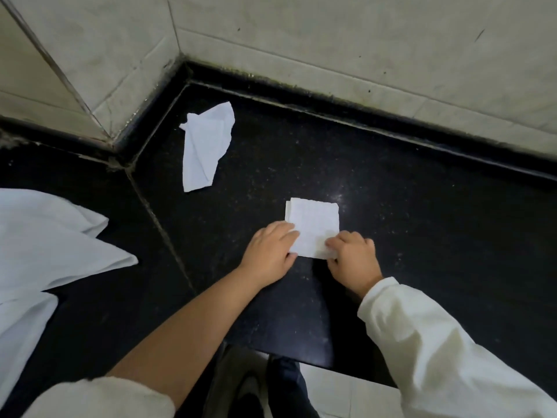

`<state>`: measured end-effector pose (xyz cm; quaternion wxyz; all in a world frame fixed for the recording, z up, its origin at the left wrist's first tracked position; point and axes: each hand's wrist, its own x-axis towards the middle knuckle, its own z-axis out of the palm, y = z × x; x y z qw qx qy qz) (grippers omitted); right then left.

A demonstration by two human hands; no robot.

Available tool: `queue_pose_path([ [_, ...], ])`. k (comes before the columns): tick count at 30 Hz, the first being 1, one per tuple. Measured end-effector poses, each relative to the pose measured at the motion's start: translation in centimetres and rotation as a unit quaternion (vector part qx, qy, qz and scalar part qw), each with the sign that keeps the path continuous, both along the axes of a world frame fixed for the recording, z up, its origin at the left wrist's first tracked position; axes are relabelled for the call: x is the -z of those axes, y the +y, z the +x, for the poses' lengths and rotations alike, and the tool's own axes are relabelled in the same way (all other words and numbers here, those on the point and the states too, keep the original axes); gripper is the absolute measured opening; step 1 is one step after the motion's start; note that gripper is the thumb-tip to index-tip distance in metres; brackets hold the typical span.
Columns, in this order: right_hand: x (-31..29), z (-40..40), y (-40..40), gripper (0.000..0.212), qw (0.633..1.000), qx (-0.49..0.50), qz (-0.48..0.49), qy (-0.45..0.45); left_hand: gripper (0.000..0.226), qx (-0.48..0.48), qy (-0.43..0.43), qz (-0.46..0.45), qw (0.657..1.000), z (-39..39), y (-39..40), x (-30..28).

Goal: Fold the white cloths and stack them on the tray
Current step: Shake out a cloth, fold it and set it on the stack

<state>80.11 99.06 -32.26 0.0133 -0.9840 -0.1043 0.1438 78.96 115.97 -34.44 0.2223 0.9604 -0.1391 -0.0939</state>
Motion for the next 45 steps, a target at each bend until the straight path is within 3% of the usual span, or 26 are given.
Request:
queue_pose_path([
  [3,1.0,0.3,-0.4,0.025,0.999,-0.051,0.011,0.002,0.047,0.04,0.037,0.091,0.994,1.0,-0.9,0.5],
  [7,1.6,1.3,-0.4,0.019,0.995,-0.094,-0.006,0.017,0.041,0.064,0.035,0.127,0.989,1.5,-0.4,0.9],
  [13,0.0,1.2,-1.5,0.031,0.998,-0.06,0.014,-0.002,0.031,0.158,-0.08,0.237,0.955,2.1,-1.3,0.1],
  [17,-3.4,-0.2,-5.0,0.027,0.997,0.007,0.081,-0.017,0.01,0.201,-0.165,0.171,0.95,2.1,-3.4,-2.0],
  [19,-5.5,-1.6,-8.5,0.023,0.988,0.047,0.144,-0.011,0.025,0.242,-0.203,0.124,0.941,1.9,-6.5,-3.8],
  [23,-9.9,-6.2,-17.9,0.019,0.962,0.156,0.225,-0.012,0.029,0.322,-0.223,0.089,0.916,1.0,-16.5,-8.8],
  [25,-11.6,-9.4,-23.3,0.018,0.946,0.218,0.24,-0.014,0.027,0.368,-0.188,0.069,0.908,-0.2,-23.0,-10.9],
  [29,-14.9,-17.4,-35.7,0.025,0.9,0.328,0.284,-0.051,0.042,0.454,-0.208,0.029,0.866,-4.6,-37.3,-15.0],
  [32,-16.8,-24.1,-45.4,0.02,0.88,0.384,0.251,-0.122,0.034,0.534,-0.196,0.091,0.818,-8.4,-48.9,-17.0],
  [36,-19.4,-32.4,-57.3,0.018,0.878,0.414,0.142,-0.193,0.037,0.583,-0.282,0.136,0.75,-14.7,-63.2,-20.5],
  [40,-22.6,-37.1,-67.2,0.025,0.878,0.423,0.065,-0.216,0.033,0.575,-0.316,0.102,0.748,-18.6,-74.9,-23.7],
  [45,-25.8,-37.3,-78.9,0.024,0.842,0.44,0.017,-0.313,0.031,0.533,-0.359,0.014,0.766,-18.2,-88.0,-26.9],
])
